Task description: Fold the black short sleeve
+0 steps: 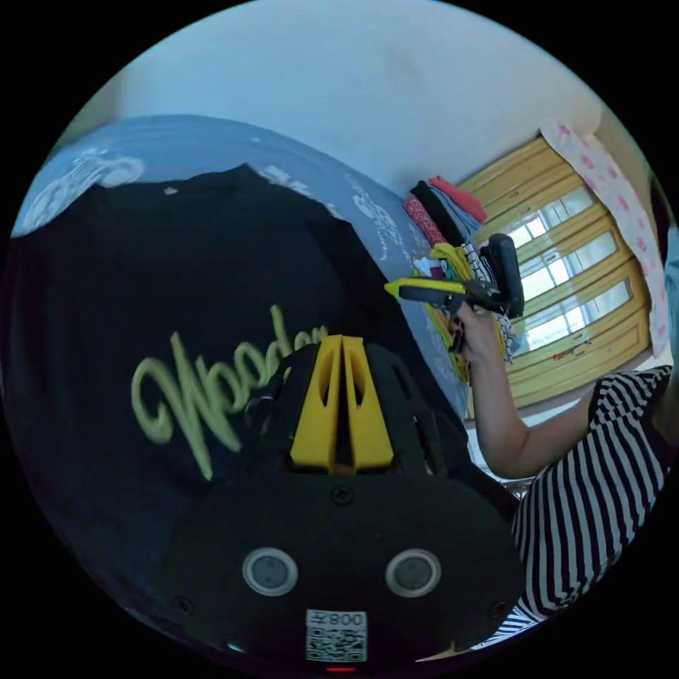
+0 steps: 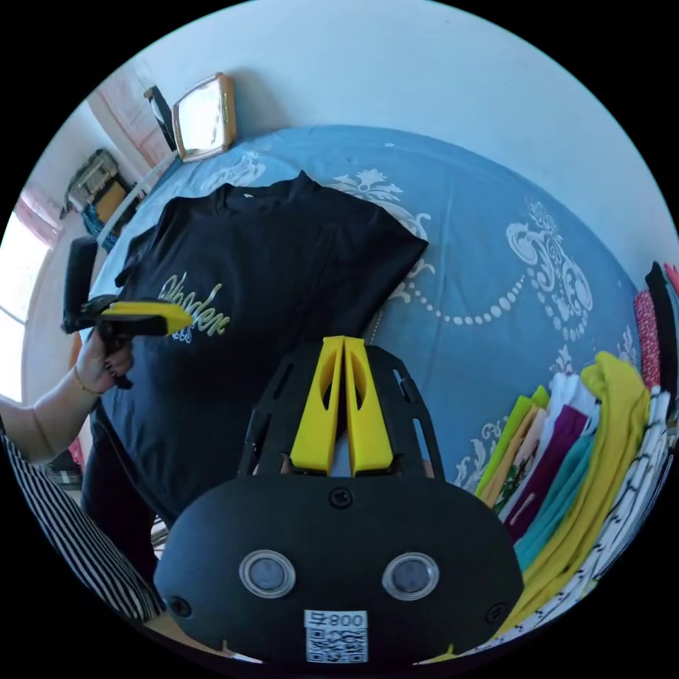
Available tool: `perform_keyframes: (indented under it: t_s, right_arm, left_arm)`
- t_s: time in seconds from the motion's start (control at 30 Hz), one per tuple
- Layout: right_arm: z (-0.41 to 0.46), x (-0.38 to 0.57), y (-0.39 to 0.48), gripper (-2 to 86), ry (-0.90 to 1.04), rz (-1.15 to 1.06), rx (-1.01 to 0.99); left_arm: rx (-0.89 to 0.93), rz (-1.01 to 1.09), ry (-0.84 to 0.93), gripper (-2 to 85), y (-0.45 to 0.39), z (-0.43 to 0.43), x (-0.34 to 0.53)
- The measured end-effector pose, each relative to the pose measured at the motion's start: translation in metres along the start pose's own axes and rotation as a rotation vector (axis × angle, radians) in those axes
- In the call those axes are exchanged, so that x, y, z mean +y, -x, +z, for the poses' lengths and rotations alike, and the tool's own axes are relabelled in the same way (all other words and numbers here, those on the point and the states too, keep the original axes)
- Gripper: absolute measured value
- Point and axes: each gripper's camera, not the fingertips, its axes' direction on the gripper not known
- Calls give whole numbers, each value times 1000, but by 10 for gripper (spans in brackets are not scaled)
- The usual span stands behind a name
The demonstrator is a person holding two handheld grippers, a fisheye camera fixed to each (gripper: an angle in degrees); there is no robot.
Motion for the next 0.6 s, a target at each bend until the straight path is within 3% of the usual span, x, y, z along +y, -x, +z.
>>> perform_keyframes:
  t_s: [0.2,0.47,0.6]
  right_arm:
    - [-2,-16,47,1,127,-26,120]
    - [-56,-34,84,2,-10,51,-48]
    - [-19,-67,107,3,168,27,55]
  left_arm:
    - [-2,-160,-81,2,35,-108,94]
    - [73,-244,-183,4,60,-223,169]
    - [56,-257,-247,11,66,-276,197]
